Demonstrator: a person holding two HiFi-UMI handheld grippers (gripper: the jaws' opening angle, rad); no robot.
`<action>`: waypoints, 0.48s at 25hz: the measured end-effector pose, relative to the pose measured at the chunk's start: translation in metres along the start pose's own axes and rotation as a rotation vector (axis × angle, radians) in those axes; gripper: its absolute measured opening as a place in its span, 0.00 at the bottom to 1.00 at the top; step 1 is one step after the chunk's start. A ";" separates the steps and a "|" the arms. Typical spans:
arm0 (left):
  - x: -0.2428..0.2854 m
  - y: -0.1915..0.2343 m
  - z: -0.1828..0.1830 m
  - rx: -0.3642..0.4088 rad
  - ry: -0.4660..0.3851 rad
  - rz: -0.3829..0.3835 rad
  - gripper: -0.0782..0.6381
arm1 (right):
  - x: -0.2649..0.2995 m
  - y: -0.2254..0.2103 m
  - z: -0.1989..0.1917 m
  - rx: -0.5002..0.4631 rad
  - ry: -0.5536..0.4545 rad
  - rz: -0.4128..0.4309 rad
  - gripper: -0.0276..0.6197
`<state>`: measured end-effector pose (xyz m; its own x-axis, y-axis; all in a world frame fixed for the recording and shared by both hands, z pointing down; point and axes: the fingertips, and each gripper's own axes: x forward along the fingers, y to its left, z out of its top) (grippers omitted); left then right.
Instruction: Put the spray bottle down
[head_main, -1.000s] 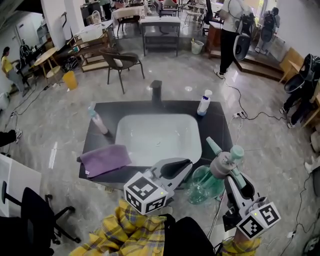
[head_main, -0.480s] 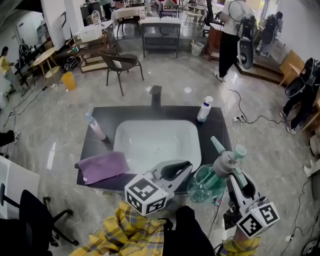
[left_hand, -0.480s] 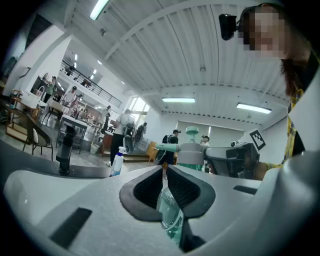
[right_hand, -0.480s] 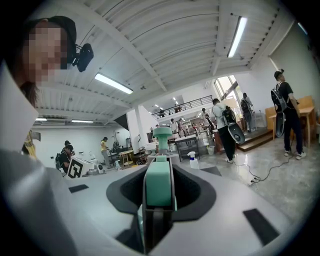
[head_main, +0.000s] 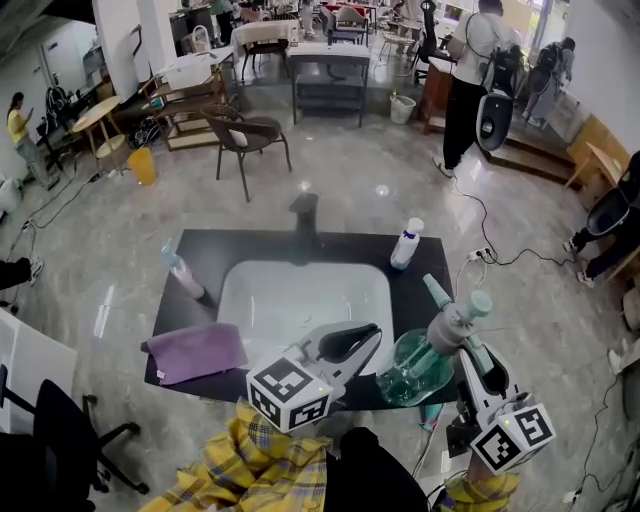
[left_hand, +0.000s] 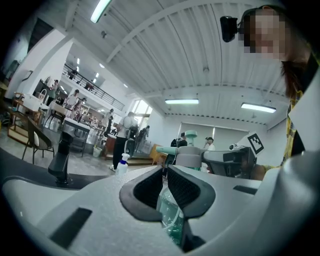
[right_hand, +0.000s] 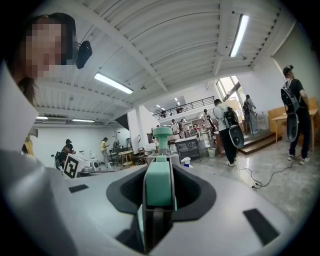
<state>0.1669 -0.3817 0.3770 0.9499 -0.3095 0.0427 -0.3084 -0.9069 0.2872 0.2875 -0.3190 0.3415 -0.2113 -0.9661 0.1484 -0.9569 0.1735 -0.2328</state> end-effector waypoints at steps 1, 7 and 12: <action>0.005 0.002 0.002 0.000 -0.002 0.002 0.15 | 0.003 -0.004 0.001 -0.001 0.001 0.001 0.22; 0.035 0.011 0.009 0.009 -0.004 0.006 0.15 | 0.020 -0.035 0.009 0.002 -0.001 0.000 0.22; 0.053 0.017 0.014 0.008 -0.010 0.028 0.15 | 0.030 -0.058 0.016 -0.001 -0.004 -0.002 0.22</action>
<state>0.2109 -0.4176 0.3705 0.9405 -0.3374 0.0407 -0.3349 -0.9001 0.2787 0.3400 -0.3615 0.3441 -0.2090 -0.9671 0.1453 -0.9574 0.1721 -0.2318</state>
